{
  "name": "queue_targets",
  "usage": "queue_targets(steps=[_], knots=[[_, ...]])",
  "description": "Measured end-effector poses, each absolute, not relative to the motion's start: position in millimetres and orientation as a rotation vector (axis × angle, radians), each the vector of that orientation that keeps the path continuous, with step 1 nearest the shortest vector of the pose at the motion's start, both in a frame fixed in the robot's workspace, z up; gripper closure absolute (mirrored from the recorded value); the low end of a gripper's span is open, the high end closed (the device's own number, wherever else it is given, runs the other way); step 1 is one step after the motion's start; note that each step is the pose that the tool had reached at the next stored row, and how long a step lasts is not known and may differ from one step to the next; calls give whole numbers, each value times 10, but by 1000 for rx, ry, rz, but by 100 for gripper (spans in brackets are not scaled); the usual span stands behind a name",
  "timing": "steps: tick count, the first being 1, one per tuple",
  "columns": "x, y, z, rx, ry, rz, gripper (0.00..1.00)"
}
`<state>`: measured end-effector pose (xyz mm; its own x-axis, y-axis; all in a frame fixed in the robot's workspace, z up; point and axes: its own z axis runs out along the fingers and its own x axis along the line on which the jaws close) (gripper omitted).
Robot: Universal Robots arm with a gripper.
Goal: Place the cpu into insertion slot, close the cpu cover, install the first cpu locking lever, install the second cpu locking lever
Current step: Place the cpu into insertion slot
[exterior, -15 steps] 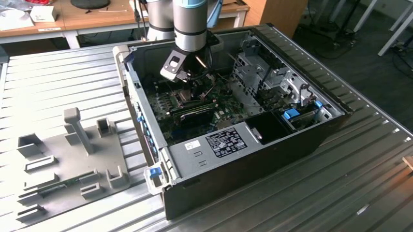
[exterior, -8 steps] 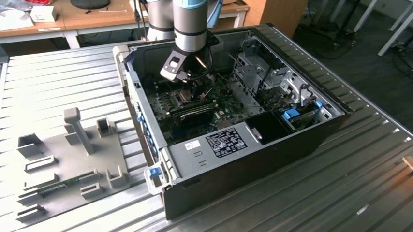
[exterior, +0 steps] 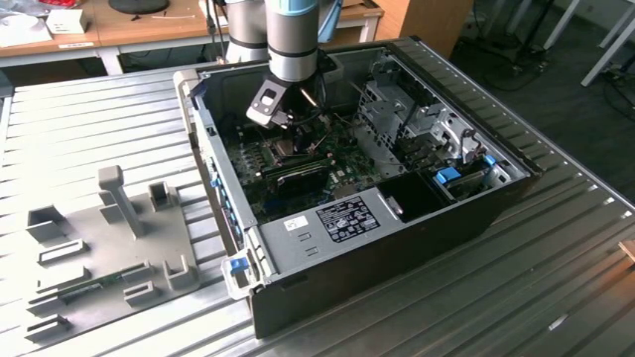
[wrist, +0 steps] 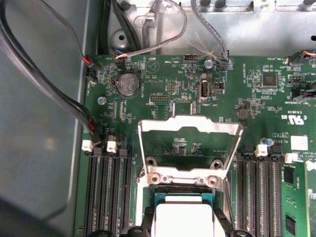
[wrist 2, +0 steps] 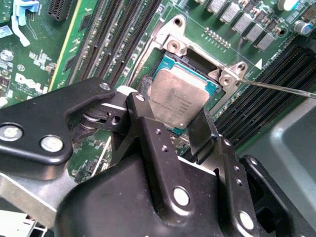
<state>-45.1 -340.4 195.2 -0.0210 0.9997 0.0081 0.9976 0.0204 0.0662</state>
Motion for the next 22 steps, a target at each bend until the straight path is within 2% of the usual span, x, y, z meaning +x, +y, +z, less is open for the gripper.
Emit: queue_targets(steps=[22], knots=[[-450,-3404,1952,2226,2156,81,46]])
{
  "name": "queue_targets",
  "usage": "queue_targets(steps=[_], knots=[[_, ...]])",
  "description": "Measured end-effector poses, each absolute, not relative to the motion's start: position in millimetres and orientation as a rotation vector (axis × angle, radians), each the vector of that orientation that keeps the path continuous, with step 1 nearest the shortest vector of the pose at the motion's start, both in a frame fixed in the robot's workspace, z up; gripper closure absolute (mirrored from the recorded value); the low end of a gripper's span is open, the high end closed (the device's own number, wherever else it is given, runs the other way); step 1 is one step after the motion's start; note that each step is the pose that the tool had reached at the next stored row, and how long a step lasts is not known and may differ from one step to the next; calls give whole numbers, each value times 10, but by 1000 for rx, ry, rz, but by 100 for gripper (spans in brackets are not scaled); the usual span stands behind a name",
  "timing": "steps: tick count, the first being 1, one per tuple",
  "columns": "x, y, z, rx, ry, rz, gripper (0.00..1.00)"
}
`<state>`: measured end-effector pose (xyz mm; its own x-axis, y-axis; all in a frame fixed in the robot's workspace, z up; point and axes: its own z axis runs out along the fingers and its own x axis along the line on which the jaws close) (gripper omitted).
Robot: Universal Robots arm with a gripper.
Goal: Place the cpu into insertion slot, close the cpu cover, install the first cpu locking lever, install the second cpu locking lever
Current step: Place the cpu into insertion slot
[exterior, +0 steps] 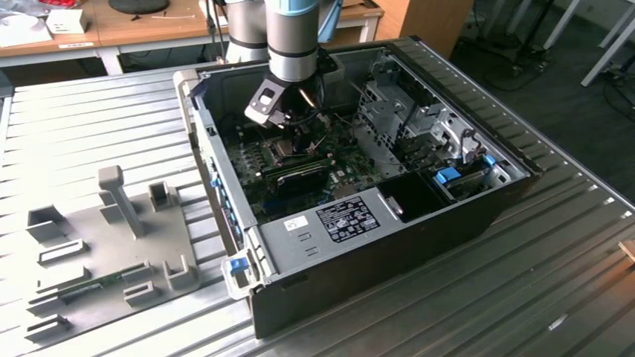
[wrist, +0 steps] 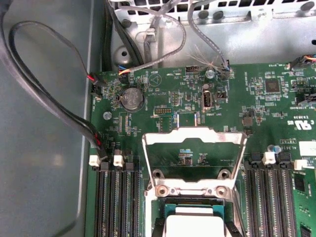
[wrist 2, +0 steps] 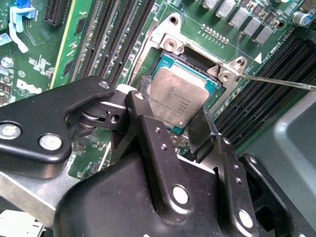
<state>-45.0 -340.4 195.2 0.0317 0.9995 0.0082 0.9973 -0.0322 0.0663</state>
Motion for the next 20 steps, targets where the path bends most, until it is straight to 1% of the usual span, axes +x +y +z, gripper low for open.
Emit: queue_targets(steps=[20], knots=[[-450,-3391,1945,2228,2156,84,46]])
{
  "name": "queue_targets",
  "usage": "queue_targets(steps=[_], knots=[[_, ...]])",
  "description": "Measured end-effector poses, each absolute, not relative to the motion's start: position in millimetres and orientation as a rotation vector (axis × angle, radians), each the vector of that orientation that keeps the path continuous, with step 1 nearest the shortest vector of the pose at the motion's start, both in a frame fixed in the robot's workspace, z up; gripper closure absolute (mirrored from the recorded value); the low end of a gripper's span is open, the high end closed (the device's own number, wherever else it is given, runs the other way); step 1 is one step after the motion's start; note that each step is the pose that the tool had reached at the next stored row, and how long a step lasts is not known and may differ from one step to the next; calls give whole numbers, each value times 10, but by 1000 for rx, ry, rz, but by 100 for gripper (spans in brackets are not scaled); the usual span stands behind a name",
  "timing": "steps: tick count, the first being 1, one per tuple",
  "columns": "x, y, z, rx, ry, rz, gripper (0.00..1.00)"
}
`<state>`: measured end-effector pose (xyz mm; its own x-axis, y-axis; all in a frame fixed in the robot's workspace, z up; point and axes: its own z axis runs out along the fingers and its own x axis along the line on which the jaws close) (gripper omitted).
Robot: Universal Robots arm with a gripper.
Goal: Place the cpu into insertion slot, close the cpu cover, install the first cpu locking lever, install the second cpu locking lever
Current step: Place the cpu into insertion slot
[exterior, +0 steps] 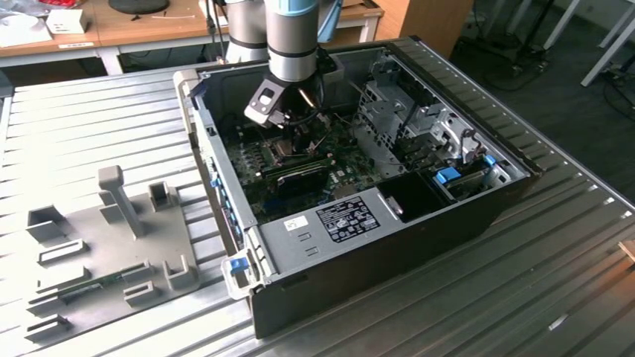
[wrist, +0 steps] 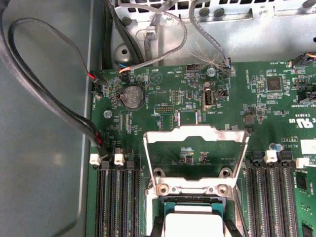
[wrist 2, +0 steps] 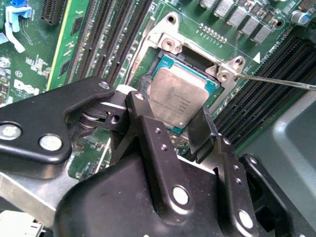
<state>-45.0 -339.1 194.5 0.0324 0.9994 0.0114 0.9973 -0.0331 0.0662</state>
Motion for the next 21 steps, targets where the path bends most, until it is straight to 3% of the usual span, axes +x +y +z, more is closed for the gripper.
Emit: queue_targets(steps=[21], knots=[[-449,-3390,1932,2208,2179,85,46]])
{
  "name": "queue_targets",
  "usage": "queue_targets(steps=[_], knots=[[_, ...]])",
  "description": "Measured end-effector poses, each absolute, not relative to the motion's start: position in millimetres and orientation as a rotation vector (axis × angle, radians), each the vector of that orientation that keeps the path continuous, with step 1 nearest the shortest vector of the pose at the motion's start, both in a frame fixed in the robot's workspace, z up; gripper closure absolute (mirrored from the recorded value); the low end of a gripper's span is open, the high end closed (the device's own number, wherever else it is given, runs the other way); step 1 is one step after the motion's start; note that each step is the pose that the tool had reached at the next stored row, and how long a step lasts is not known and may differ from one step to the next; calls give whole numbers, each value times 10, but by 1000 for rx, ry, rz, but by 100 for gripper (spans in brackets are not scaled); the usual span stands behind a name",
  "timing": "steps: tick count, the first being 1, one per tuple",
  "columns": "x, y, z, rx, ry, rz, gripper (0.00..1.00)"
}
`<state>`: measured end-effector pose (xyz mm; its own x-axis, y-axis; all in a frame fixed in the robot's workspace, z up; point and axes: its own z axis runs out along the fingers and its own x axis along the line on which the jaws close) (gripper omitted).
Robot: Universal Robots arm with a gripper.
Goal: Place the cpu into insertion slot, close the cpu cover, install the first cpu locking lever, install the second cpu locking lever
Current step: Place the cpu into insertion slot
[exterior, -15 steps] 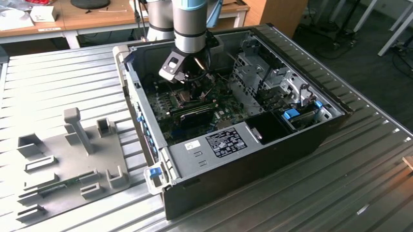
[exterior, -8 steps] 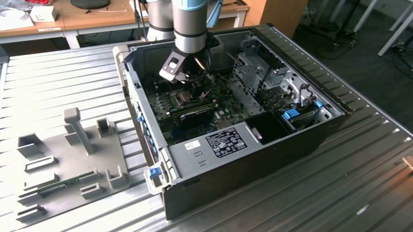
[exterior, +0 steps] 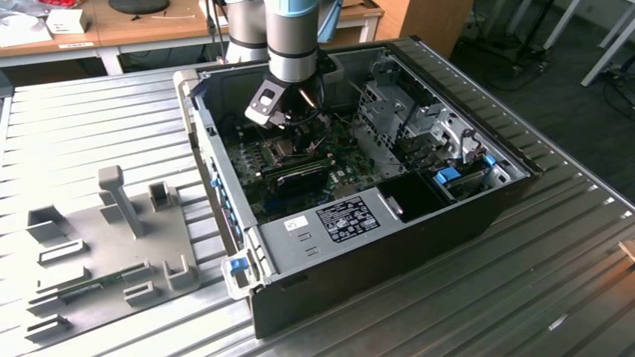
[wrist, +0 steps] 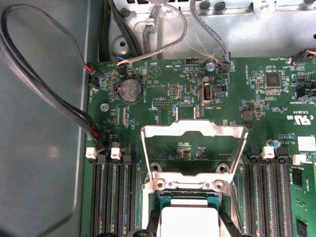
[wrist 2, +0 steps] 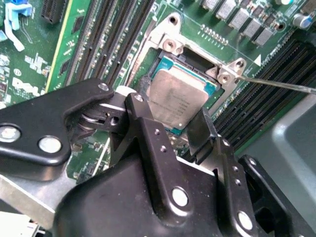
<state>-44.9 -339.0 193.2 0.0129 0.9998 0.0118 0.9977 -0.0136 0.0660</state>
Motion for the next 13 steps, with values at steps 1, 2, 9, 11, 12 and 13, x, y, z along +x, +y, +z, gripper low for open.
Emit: queue_targets(steps=[1,2,9,11,12,13], knots=[[-450,-3390,1932,2208,2179,85,46],[-450,-3391,1932,2208,2179,85,46],[-450,-3392,1919,2208,2178,85,46],[-451,-3392,1918,2209,2178,85,46],[-450,-3392,1917,2209,2178,85,46],[-450,-3392,1916,2209,2178,86,46]])
